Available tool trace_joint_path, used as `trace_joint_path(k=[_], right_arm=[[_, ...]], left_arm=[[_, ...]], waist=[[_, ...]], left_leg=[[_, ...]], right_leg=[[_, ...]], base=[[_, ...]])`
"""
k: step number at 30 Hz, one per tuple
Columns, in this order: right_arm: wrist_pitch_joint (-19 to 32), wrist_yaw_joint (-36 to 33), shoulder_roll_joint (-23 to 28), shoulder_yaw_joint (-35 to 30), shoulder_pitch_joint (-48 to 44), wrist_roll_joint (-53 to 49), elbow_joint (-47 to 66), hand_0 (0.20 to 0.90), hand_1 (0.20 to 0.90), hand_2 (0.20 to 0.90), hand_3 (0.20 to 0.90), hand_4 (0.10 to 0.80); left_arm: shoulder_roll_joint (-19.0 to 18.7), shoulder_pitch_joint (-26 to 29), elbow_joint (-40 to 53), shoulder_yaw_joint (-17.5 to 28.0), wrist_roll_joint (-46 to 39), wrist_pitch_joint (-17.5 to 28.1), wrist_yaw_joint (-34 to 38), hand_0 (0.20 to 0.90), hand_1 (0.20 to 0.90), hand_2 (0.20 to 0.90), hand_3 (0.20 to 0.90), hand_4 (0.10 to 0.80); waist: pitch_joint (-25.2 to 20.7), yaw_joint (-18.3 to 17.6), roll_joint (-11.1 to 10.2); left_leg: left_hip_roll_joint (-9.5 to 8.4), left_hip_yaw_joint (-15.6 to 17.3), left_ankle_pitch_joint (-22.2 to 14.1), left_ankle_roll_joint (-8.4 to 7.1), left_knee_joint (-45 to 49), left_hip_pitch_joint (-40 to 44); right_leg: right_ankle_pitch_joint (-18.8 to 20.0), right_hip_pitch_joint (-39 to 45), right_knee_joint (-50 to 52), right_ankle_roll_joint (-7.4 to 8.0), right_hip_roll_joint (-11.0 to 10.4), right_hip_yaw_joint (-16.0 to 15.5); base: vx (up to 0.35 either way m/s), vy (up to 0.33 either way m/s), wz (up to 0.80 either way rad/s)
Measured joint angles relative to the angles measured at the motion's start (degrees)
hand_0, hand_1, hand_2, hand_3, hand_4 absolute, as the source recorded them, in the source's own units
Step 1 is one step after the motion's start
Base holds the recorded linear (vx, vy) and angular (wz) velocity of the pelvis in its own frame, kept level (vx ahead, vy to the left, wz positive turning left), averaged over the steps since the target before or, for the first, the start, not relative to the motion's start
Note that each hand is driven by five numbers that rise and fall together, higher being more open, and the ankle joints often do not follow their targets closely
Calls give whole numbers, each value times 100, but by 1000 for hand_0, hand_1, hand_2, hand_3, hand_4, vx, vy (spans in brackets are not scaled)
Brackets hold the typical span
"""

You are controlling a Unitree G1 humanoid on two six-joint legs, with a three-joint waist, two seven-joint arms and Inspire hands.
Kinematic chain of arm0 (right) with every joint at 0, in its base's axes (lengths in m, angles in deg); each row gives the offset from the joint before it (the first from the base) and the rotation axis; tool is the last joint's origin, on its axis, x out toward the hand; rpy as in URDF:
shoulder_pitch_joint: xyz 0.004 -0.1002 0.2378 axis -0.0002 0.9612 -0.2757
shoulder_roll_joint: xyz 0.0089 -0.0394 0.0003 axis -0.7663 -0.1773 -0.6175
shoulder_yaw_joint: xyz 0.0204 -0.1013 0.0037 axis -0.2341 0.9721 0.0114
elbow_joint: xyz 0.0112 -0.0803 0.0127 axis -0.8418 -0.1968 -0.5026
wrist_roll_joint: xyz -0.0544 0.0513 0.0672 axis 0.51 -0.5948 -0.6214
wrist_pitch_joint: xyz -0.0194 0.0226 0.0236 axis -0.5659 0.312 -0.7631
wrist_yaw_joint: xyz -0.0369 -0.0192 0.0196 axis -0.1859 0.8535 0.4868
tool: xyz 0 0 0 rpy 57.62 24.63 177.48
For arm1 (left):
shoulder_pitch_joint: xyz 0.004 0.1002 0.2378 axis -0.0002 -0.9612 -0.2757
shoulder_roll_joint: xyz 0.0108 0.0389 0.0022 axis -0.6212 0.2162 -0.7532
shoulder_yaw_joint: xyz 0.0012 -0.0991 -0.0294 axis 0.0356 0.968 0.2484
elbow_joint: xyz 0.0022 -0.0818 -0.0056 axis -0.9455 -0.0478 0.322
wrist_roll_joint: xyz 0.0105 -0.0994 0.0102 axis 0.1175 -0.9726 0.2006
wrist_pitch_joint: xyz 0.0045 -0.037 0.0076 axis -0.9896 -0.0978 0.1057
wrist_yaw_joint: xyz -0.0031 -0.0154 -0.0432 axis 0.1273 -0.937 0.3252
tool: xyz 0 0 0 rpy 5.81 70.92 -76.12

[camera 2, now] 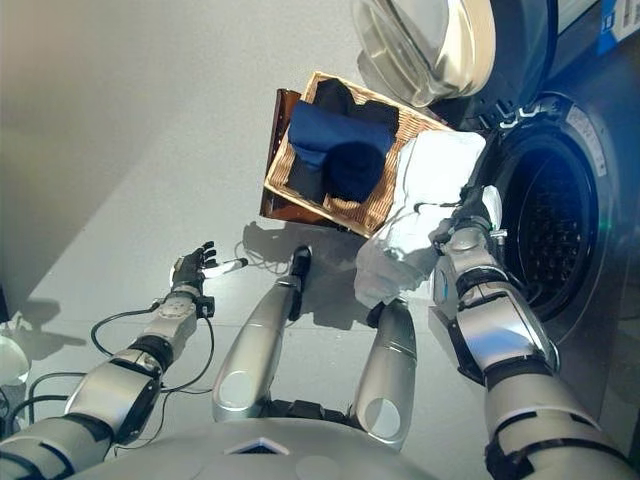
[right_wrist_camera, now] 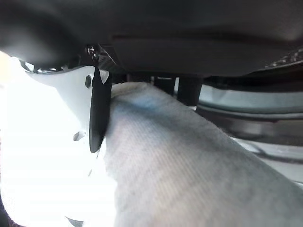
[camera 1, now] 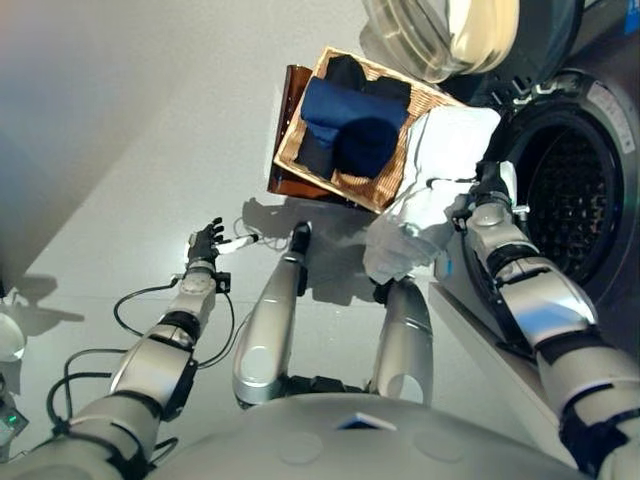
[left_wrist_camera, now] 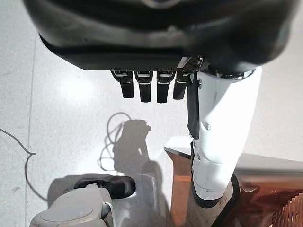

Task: Pick up the clothes and place them into the washing machine

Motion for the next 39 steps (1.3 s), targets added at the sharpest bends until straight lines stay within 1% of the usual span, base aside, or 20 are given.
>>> trace_joint_path(k=[4,7,13,16,19,26,31,34,35,36,39], right_arm=[[38,14,21,-15,64,-2,3,200,200,200,200,300],[106,47,-10,-109,279,15,8,200,200,200,200,300],[119,159,-30,-180,435,76,-4,200,200,200,200,300],[139,159,-37,-220,528,86,8,200,200,200,200,300],[215,169,-37,-307,639,132,14,200,200,200,200,300],[220,231,-44,-323,653,167,108,200,200,200,200,300],[225,245,-47,-287,640,168,147,200,200,200,200,300],[215,238,-47,-241,635,166,128,200,200,200,200,300],[215,233,-47,-222,632,166,129,411,411,411,411,451],[214,228,-46,-212,630,166,128,900,900,900,900,800],[197,226,-46,-195,623,166,124,900,900,900,900,800]], left_arm=[[2,2,2,0,73,-2,-4,900,900,900,900,800],[10,-44,5,-6,179,-15,-17,900,900,900,900,800],[16,-131,8,-18,295,-104,-35,900,900,900,900,800],[18,-242,2,-16,297,-129,-62,900,900,900,900,800],[23,-352,5,-21,345,-131,-147,900,900,900,900,800],[21,-369,8,-18,403,-127,-152,900,900,900,900,800],[28,-359,13,-41,401,-119,-153,900,900,900,900,800],[31,-375,1,-207,397,-124,-152,900,900,900,900,800],[36,-382,1,-210,394,-126,-153,900,900,900,900,800],[38,-386,1,-215,393,-129,-152,900,900,900,900,800],[33,-385,-2,-213,381,-127,-152,900,900,900,900,800]], waist=[[-27,-1,45],[-62,-10,59],[-113,-72,68],[-140,-178,61],[-196,-186,57],[-262,-276,33],[-276,-315,21],[-275,-310,20],[-275,-308,20],[-275,-311,20],[-275,-298,21]], left_leg=[[-6,4,0,0,4,49],[-11,5,-1,2,-36,244],[-27,21,7,11,-19,227],[-40,37,7,17,-14,211],[-38,115,-13,54,-26,228],[-65,282,-54,137,-42,289],[-64,321,-51,154,-38,291],[-63,320,-50,156,-53,273],[-61,319,-48,158,-57,263],[-62,318,-47,159,-64,248],[-66,318,-43,165,-87,202]], right_leg=[[2,33,14,1,-4,15],[0,216,-4,0,-2,23],[2,185,1,8,3,97],[28,166,-34,49,9,149],[59,169,-124,85,22,202],[202,200,-290,185,52,450],[241,196,-322,198,56,484],[240,187,-375,197,60,485],[241,183,-384,199,61,483],[245,176,-386,203,62,480],[249,140,-399,207,58,476]], base=[[0,0,0],[-25,-12,1],[-16,-11,-2],[-2,1,-1],[-7,-7,-10],[-10,-14,-12],[-16,-18,-4],[0,0,0],[0,0,0],[0,0,0],[0,0,0]])
